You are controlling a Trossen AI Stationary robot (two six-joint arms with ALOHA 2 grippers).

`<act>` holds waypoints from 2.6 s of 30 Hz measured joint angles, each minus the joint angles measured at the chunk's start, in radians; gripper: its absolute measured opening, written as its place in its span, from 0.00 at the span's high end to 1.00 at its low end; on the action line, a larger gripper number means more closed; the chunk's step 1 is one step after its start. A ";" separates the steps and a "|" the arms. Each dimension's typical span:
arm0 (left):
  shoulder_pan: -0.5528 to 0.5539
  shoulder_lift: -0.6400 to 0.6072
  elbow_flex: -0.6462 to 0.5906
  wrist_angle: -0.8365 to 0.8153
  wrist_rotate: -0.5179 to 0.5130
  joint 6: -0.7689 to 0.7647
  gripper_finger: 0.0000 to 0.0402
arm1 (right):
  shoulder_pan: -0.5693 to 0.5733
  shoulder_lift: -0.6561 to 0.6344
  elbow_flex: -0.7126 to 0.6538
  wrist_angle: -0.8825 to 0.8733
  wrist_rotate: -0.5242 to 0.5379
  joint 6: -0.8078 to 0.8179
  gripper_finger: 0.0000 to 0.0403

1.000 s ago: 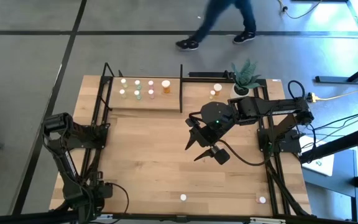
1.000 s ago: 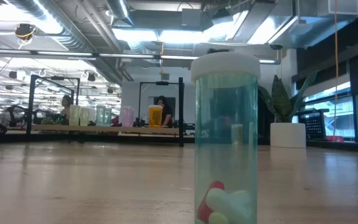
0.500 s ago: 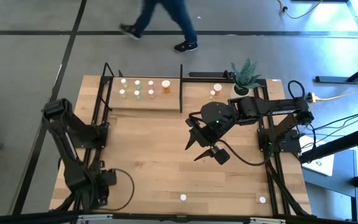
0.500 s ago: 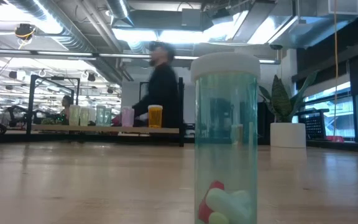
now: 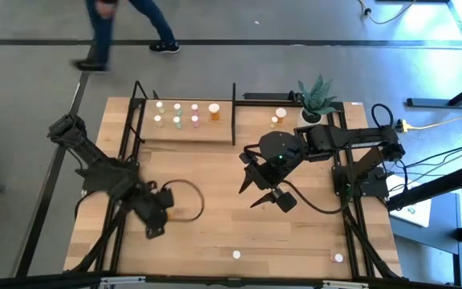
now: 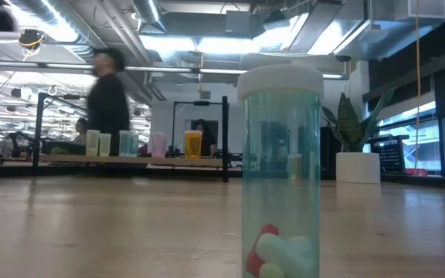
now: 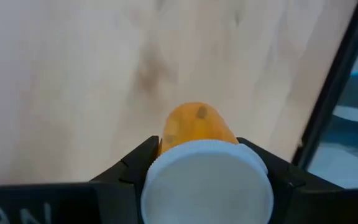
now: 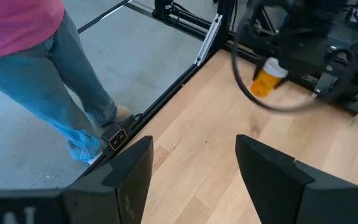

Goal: Pick and place medicine bottles onto shelf by color
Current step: Put the bottom orange pill bottle on the shelf and align it with the other orange pill bottle

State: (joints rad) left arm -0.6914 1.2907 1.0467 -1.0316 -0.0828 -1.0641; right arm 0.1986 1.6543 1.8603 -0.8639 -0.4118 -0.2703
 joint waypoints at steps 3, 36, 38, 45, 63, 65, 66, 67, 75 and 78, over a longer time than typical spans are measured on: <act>0.112 0.000 0.030 -0.008 0.003 0.149 0.57 | 0.000 0.000 0.000 0.000 0.000 0.000 0.43; 0.686 0.505 0.471 -0.007 0.069 0.945 0.57 | 0.029 -0.144 0.000 -0.255 0.367 0.303 0.43; 0.691 0.537 0.490 -0.008 0.073 0.945 0.57 | 0.029 -0.156 0.000 -0.300 0.421 0.366 0.43; 0.700 0.620 0.497 0.009 0.074 0.944 0.57 | 0.029 -0.174 0.000 -0.452 0.504 0.447 0.43; 0.698 0.710 0.493 0.121 0.075 0.943 0.57 | 0.029 -0.200 0.000 -0.580 0.549 0.475 0.43; 0.698 0.720 0.493 0.142 0.074 0.942 0.57 | 0.029 -0.200 0.000 -0.584 0.544 0.475 0.43; 0.698 0.721 0.493 0.133 0.074 0.940 0.57 | 0.029 -0.200 0.000 -0.584 0.542 0.474 0.43; 0.698 0.720 0.493 0.132 0.075 0.940 0.57 | 0.029 -0.200 0.000 -0.585 0.542 0.474 0.43; 0.698 0.735 0.494 0.156 0.074 0.941 0.57 | 0.029 -0.200 0.000 -0.575 0.542 0.475 0.43; 0.698 0.736 0.493 0.161 0.074 0.941 0.57 | 0.029 -0.200 0.000 -0.554 0.542 0.474 0.43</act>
State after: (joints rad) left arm 0.0063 2.0266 1.5400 -0.8702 -0.0087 -0.1234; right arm 0.2279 1.4548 1.8603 -1.4182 0.1304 0.2037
